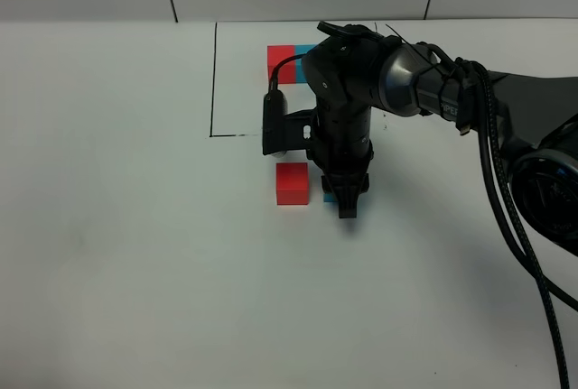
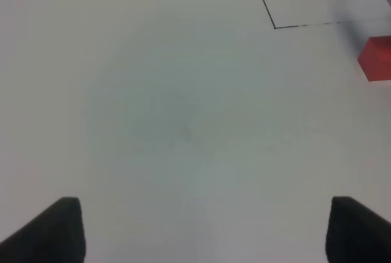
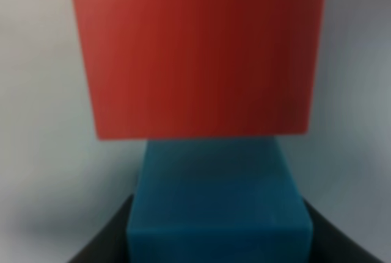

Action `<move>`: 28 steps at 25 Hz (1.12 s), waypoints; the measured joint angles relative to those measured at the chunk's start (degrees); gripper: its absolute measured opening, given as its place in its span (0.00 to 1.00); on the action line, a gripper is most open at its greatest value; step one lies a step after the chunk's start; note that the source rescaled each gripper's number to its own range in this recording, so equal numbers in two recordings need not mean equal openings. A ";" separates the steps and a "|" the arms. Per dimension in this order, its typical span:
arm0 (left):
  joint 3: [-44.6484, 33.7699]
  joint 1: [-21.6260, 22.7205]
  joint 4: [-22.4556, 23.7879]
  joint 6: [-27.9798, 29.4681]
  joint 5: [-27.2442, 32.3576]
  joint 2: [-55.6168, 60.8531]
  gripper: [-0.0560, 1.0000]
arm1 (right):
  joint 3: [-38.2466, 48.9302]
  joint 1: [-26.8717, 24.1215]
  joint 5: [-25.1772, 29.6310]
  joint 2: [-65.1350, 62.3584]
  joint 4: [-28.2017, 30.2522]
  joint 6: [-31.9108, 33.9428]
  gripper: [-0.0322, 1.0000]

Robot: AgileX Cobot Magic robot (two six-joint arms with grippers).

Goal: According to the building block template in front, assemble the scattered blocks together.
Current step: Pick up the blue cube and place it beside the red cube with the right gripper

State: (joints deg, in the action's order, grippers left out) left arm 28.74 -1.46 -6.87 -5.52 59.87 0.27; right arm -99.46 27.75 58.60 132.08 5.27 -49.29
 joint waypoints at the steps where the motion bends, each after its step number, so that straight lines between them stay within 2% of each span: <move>1: 0.00 0.00 0.00 0.00 0.00 0.00 0.90 | 0.00 0.00 -0.03 0.00 -0.38 -0.02 0.05; 8: 0.00 0.00 0.00 0.00 0.00 0.00 0.90 | -0.06 -0.06 -0.39 0.00 -2.87 -0.14 0.05; 28: 0.00 0.00 0.00 0.00 0.00 0.00 0.90 | -0.06 -0.06 -2.19 0.00 -4.72 -2.05 0.05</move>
State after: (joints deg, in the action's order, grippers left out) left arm 28.74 -1.46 -6.87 -5.52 59.87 0.27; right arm -99.52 27.69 56.41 132.08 0.56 -51.33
